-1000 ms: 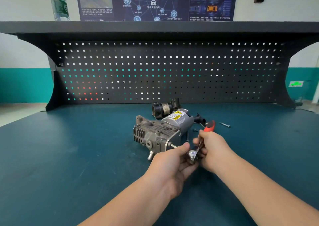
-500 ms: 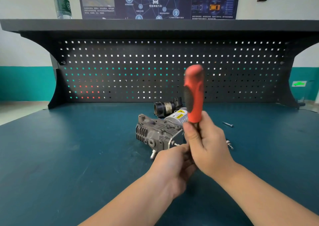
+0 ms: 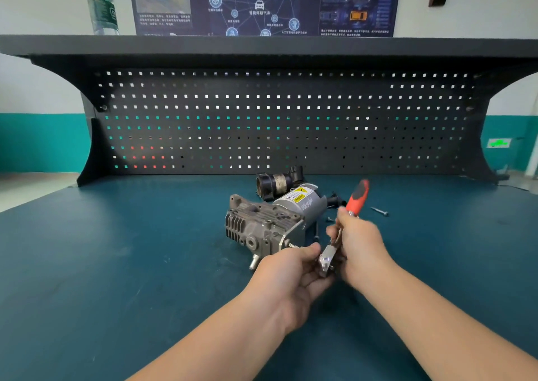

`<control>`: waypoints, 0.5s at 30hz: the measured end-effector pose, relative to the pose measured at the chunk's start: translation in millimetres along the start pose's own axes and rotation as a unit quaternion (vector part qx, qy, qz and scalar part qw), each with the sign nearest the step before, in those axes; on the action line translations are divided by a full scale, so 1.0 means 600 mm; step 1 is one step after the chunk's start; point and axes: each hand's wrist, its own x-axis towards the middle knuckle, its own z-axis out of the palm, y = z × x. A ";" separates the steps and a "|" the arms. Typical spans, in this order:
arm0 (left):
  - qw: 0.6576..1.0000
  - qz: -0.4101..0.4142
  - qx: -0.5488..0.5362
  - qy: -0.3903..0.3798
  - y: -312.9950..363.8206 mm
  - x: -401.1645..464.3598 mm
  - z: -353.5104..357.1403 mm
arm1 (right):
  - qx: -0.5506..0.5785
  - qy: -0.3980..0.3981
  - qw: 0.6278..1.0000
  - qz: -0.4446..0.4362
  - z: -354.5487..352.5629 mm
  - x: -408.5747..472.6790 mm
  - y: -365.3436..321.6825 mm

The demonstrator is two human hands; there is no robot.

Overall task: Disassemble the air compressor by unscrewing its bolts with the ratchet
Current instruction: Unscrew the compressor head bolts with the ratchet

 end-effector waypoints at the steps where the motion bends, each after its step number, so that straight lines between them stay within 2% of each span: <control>1: 1.000 -0.003 -0.001 0.001 0.000 0.000 0.000 | 0.030 0.001 0.997 0.067 -0.002 0.003 0.004; 2: 1.000 -0.004 -0.003 0.004 0.000 0.000 0.000 | 0.040 0.001 0.994 0.105 -0.003 0.005 0.008; 4: 1.000 -0.002 -0.005 0.009 0.000 -0.001 0.000 | 0.041 -0.001 0.992 0.118 -0.002 0.007 0.012; 8: 1.000 0.003 -0.004 0.013 0.000 -0.001 0.002 | 0.052 -0.005 0.997 0.056 0.002 0.003 0.005; 10: 1.000 0.008 -0.007 0.014 -0.001 -0.001 0.003 | 0.034 -0.004 0.999 -0.024 0.003 -0.002 0.003; 12: 1.000 0.012 -0.011 0.017 -0.002 -0.002 0.002 | -0.024 -0.003 0.990 -0.141 0.004 -0.012 0.001; 15: 1.000 0.016 -0.008 0.016 -0.004 -0.003 0.003 | -0.115 -0.017 0.929 -0.352 0.005 -0.036 0.000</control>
